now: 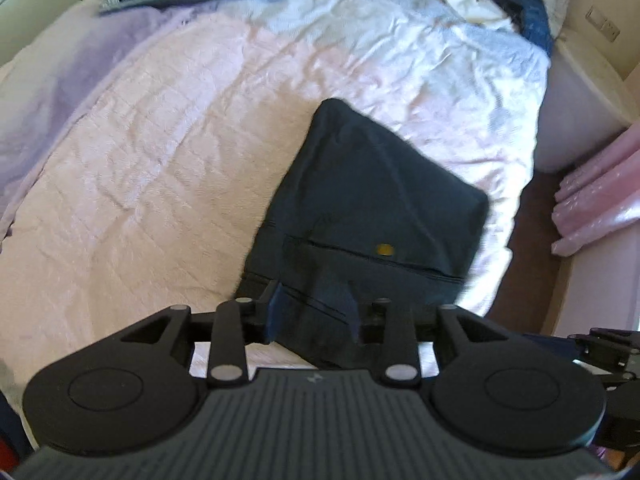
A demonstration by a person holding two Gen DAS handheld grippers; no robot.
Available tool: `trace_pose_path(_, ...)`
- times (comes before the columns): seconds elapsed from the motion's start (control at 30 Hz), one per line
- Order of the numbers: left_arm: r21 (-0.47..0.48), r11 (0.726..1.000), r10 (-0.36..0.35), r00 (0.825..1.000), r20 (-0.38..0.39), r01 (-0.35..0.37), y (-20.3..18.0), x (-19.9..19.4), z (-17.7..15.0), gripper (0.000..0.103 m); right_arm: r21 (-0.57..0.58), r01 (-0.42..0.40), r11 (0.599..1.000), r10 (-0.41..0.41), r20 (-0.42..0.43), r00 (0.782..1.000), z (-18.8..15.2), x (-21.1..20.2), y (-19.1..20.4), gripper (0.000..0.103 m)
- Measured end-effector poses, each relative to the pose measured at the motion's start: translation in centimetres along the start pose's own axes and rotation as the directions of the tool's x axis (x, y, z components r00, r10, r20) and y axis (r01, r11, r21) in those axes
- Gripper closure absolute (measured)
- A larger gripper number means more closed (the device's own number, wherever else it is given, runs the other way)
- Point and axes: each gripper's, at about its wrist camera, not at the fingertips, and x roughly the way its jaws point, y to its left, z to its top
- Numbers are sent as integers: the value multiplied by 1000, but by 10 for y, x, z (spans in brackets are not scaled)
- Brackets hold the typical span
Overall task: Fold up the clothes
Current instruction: 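Lower the folded trousers onto the bed and open both grippers, then grasp the folded trousers' edge again with both grippers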
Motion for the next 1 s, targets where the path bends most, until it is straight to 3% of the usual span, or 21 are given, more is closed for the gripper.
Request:
trace_pose_path(0.3, -34, 999, 32, 997, 76, -30, -52, -71, -42, 67, 49, 17, 999, -21, 91, 996, -41, -65, -28, 55)
trace_pose_path(0.53, -30, 999, 48, 992, 120, -45, -57, -110, -59, 65, 51, -2, 999, -5, 133, 991, -53, -93, -20, 55)
trace_pose_path(0.87, 20, 999, 24, 990, 139, -27, -29, -127, -72, 62, 91, 6, 996, -19, 147, 989, -63, -95, 14, 55)
trace_pose_path(1.0, 27, 999, -39, 989, 143, 36, 5, -128, -74, 60, 174, -24, 984, -7, 174, 985, -68, -91, 23, 55)
